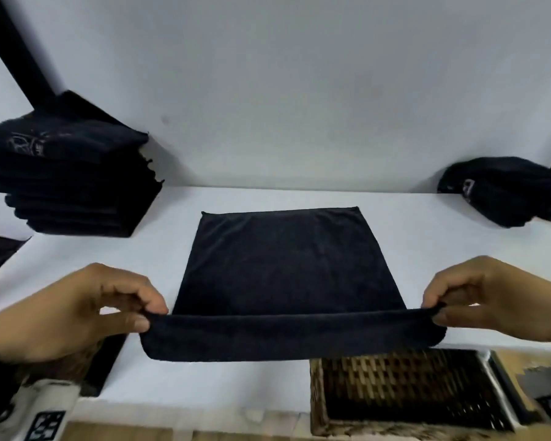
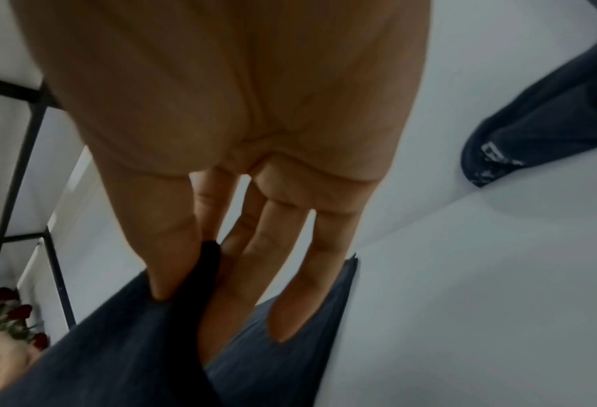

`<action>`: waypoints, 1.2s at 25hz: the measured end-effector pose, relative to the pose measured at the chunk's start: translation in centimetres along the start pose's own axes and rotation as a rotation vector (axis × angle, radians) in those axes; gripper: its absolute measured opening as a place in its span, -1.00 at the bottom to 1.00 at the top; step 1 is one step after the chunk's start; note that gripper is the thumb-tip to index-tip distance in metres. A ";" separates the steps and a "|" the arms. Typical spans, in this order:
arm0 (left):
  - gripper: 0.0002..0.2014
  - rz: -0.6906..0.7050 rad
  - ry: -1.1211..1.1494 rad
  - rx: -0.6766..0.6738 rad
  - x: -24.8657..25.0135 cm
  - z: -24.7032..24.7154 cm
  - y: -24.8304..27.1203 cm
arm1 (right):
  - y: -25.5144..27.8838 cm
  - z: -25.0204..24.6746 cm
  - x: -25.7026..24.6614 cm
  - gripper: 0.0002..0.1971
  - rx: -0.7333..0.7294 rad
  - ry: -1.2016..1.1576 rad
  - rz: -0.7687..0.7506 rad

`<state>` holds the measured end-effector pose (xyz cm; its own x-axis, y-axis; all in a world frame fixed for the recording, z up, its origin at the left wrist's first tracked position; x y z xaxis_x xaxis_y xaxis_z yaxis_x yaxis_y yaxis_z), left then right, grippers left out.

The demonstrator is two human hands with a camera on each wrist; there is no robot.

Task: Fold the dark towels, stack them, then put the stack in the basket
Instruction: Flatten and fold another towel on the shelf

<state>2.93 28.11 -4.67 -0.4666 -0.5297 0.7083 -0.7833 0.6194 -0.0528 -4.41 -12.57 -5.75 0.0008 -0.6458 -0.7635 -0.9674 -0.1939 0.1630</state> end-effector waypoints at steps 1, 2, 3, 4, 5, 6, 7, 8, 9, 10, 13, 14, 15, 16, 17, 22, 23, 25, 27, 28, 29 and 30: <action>-0.89 0.003 0.019 0.001 0.2 0.2 0.5 | 0.5 0.5 0.2 -0.62 -0.012 -0.022 0.000; -0.85 -0.008 0.026 0.012 0.6 0.1 0.5 | 0.7 0.8 0.0 -0.69 -0.028 -0.043 0.001; -0.72 -0.006 0.024 0.033 1.0 -0.5 0.0 | 0.3 0.4 0.0 -0.76 -0.014 -0.065 0.008; -0.61 -0.007 0.015 0.050 1.3 -1.2 -0.8 | -0.6 -0.3 -0.3 -0.82 0.022 -0.076 0.005; -0.58 -0.007 -0.006 0.075 1.5 -1.9 -2.0 | -2.0 -1.4 -0.6 -0.88 0.083 -0.087 0.002; -0.65 -0.017 -0.030 0.108 1.4 -2.7 -3.7 | -3.9 -2.8 -1.1 -0.90 0.156 -0.097 -0.002; -0.81 -0.043 -0.044 0.144 0.9 -3.7 -5.8 | -6.0 -4.4 -1.4 -0.88 0.236 -0.092 0.005; -0.89 -0.071 -0.071 0.183 0.2 -4.7 -8.2 | -8.4 -5.8 -1.5 -0.86 0.298 -0.076 0.018; -0.84 -0.116 -0.124 0.217 -0.9 -5.8 -10.6 | -10.9 -6.9 -1.3 -0.86 0.336 -0.062 0.041; -0.80 -0.166 -0.153 0.241 -2.0 -6.5 -12.8 | -13.4 -7.6 -0.8 -0.86 0.349 -0.048 0.075; -0.78 -0.294 -0.358 0.162 -6.1 -6.4 -17.7 | -19.4 -7.3 2.2 -0.78 0.289 0.092 0.263; -0.72 -0.304 -0.488 0.094 -7.0 -5.9 -18.2 | -20.2 -6.9 2.9 -0.70 0.254 0.202 0.311; -0.68 -0.280 -0.587 0.044 -7.2 -5.2 -18.2 | -20.6 -6.6 3.0 -0.66 0.231 0.308 0.323; -0.69 -0.217 -0.621 0.017 -6.5 -4.3 -18.0 | -20.5 -6.4 2.6 -0.67 0.220 0.376 0.303; -0.73 -0.133 -0.617 -0.012 -5.2 -3.1 -17.3 | -20.0 -5.9 2.0 -0.70 0.204 0.404 0.270; -0.86 0.051 -0.708 -0.219 -1.8 4.8 -11.7 | -14.1 0.4 0.3 -0.74 -0.078 0.699 0.074; -0.86 0.036 -0.760 -0.201 -2.0 5.0 -11.5 | -13.2 1.0 0.2 -0.74 -0.077 0.716 0.063; -0.84 -0.030 -0.784 -0.183 -3.3 4.6 -12.4 | -11.5 2.3 -0.3 -0.76 -0.080 0.749 0.061; -0.70 -0.122 -0.831 -0.256 -5.3 4.2 -14.0 | -9.7 4.9 -1.5 -0.74 -0.145 0.746 0.055; -0.61 -0.158 -0.902 -0.288 -5.7 4.1 -14.7 | -8.8 6.6 -2.7 -0.74 -0.213 0.615 0.055; -0.55 -0.183 -0.981 -0.286 -5.4 3.9 -15.3 | -8.0 8.3 -4.0 -0.76 -0.286 0.395 0.057; -0.50 -0.165 -1.018 -0.259 -4.5 4.1 -15.5 | -7.5 9.1 -5.5 -0.78 -0.320 0.186 0.050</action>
<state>15.48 18.51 -9.93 -0.5803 -0.7796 -0.2356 -0.8128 0.5367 0.2264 0.55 -0.88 -8.45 0.0302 -0.7778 -0.6277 -0.8393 -0.3608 0.4067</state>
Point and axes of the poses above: each hand's wrist, its own y-axis away from the middle knuckle, its own z-axis out of the palm, x = y × z, the point moved 9 cm from there along -y, towards the middle knuckle, and after that the axes turned 6 degrees about x, right-handed, at the moved point
